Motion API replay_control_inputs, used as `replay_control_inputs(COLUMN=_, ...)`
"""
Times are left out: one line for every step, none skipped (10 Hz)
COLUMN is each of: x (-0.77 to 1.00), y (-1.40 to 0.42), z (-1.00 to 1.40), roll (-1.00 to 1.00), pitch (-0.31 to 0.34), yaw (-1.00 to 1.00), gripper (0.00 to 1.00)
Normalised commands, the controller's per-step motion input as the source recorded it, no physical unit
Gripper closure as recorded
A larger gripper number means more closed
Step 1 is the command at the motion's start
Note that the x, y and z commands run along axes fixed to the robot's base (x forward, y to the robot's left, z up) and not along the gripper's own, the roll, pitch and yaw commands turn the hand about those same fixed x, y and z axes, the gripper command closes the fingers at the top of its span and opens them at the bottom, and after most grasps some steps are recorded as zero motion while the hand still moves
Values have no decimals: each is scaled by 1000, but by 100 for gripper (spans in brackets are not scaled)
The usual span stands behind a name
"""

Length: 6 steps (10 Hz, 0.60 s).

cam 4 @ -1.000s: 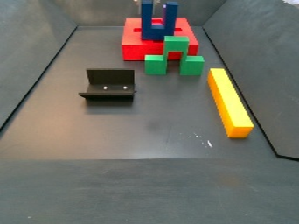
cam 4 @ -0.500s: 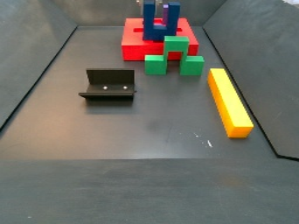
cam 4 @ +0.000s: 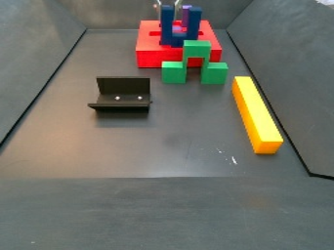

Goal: Pick up the blue object. Move up. Place the blue object on the fixture. Regrasp the blue object. Move to above the board. Insert the blue object.
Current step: Insert the blue object.

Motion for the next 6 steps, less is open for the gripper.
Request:
replay_control_inputs(x=40, y=11, z=-683, roll=119, pitch=-16, yaw=0, gripper=100)
replay_control_inputs(x=0, y=23, z=-849, roll=159, pitch=-20, yaw=0, gripper=100)
replay_control_inputs(x=0, y=9, z=-869, roll=184, pitch=-14, yaw=0, gripper=100)
replay_control_inputs(x=0, y=0, z=0, roll=9, pitch=20, yaw=0, gripper=100)
replay_control_inputs(x=0, y=0, z=0, roll=9, pitch=0, yaw=0, gripper=100)
replay_control_inputs(x=0, y=0, z=0, roll=0, pitch=0, yaw=0, gripper=100)
